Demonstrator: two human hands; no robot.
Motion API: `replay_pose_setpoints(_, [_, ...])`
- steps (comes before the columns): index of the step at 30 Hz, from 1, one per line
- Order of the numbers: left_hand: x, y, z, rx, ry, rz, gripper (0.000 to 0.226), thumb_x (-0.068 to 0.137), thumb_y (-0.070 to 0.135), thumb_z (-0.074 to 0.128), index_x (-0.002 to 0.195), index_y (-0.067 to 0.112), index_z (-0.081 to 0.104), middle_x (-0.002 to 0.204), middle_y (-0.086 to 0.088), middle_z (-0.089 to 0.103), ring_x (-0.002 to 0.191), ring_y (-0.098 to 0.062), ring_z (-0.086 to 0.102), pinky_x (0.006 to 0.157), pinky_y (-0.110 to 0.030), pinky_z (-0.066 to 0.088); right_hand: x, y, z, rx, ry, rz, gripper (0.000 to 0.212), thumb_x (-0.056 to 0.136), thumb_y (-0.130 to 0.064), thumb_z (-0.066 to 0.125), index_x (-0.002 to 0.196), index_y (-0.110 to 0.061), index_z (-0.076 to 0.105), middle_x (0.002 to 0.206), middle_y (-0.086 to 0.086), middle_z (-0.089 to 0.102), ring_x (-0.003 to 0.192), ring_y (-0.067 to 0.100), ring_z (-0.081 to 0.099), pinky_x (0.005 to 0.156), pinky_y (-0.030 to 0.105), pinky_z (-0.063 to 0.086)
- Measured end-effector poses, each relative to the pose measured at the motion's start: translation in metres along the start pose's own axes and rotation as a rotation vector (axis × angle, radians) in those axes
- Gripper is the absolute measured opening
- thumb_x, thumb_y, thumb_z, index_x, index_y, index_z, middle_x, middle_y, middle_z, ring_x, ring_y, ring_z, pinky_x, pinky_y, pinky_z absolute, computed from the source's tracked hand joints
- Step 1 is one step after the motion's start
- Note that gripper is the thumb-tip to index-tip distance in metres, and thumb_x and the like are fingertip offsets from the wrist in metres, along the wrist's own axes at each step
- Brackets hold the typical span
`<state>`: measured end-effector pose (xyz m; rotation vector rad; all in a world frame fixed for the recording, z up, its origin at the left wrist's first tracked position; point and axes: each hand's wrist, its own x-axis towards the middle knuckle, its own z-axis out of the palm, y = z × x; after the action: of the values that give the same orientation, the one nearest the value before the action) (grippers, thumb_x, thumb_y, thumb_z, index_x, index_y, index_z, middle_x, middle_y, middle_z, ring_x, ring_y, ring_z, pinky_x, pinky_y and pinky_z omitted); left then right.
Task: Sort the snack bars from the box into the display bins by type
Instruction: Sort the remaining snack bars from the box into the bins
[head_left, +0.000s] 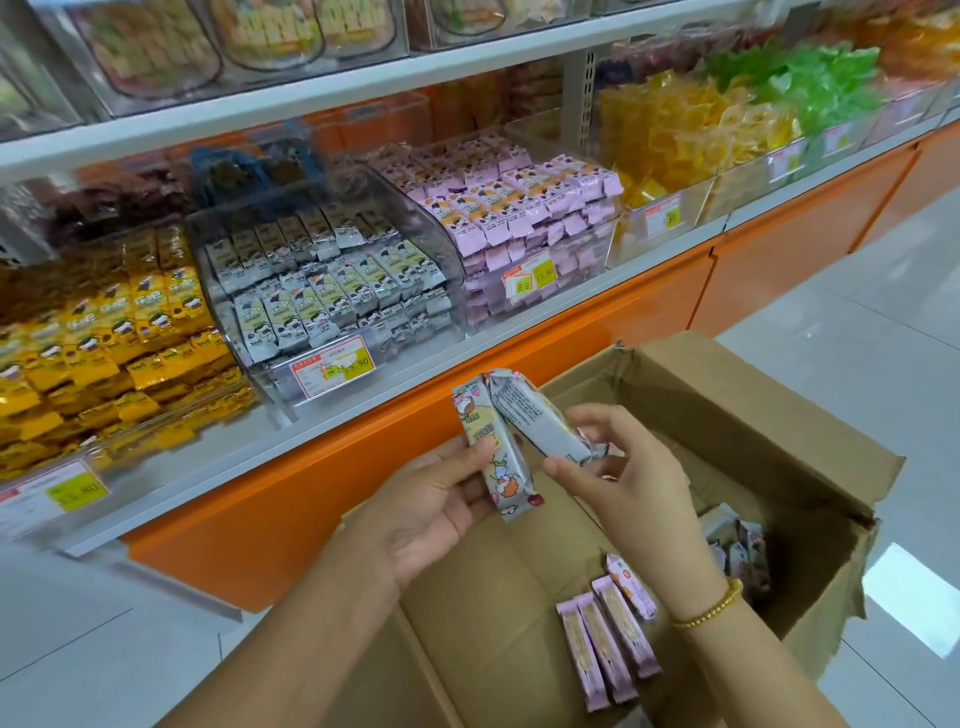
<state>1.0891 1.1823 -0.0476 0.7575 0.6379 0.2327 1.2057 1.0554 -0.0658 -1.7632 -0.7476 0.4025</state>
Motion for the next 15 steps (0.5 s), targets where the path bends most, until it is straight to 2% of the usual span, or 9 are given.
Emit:
replay_pose_setpoints(3, [0.0037, -0.0018, 0.0011, -0.051, 0.024, 0.023, 0.037, 0.072, 0.008, 0.060, 0.109, 0.003, 0.063, 0.099, -0.018, 0.071, 0.080, -0.025, 0.072, 0.069, -0.035, 0.060, -0.0032, 0.0020, 0.0079, -0.158, 0.075, -0.123, 0.052, 0.077, -0.005, 0.075, 0.122, -0.028, 0.059, 0.096, -0.014, 0.060, 0.072, 0.004, 0.060, 0.066, 0.009, 0.049])
replay_pose_setpoints(6, [0.0045, -0.0023, 0.0015, -0.015, 0.036, 0.038, 0.034, 0.072, 0.010, 0.062, 0.105, 0.005, 0.063, 0.092, -0.015, 0.073, 0.077, -0.024, 0.072, 0.068, -0.032, 0.060, -0.0023, 0.0060, 0.0086, -0.248, 0.107, -0.245, 0.061, 0.074, 0.002, 0.075, 0.120, -0.034, 0.059, 0.098, -0.014, 0.057, 0.074, 0.005, 0.059, 0.069, 0.013, 0.050])
replay_pose_setpoints(10, [0.0020, -0.0018, 0.0049, 0.037, 0.036, 0.077, 0.037, 0.072, 0.011, 0.062, 0.108, 0.007, 0.061, 0.095, -0.014, 0.073, 0.076, -0.022, 0.072, 0.062, -0.028, 0.059, 0.0009, 0.0071, 0.0021, -0.141, -0.035, -0.302, 0.070, 0.075, 0.010, 0.069, 0.118, -0.043, 0.052, 0.105, -0.016, 0.056, 0.084, 0.008, 0.059, 0.074, 0.015, 0.051])
replay_pose_setpoints(13, [0.0000, 0.0000, 0.0044, 0.084, 0.031, 0.140, 0.046, 0.073, 0.013, 0.063, 0.118, 0.011, 0.057, 0.103, -0.013, 0.072, 0.083, -0.023, 0.072, 0.069, -0.032, 0.060, 0.0009, 0.0051, 0.0003, 0.050, -0.212, -0.240, 0.072, 0.078, 0.016, 0.057, 0.125, -0.039, 0.052, 0.116, -0.008, 0.055, 0.090, 0.010, 0.062, 0.079, 0.017, 0.052])
replay_pose_setpoints(15, [-0.0021, 0.0003, 0.0035, 0.098, 0.013, 0.163, 0.048, 0.074, 0.015, 0.062, 0.122, 0.013, 0.056, 0.107, -0.013, 0.071, 0.088, -0.024, 0.071, 0.072, -0.033, 0.060, 0.0008, 0.0037, -0.0005, 0.217, -0.272, -0.163, 0.063, 0.082, 0.015, 0.056, 0.125, -0.032, 0.055, 0.118, -0.001, 0.056, 0.091, 0.014, 0.065, 0.078, 0.021, 0.053])
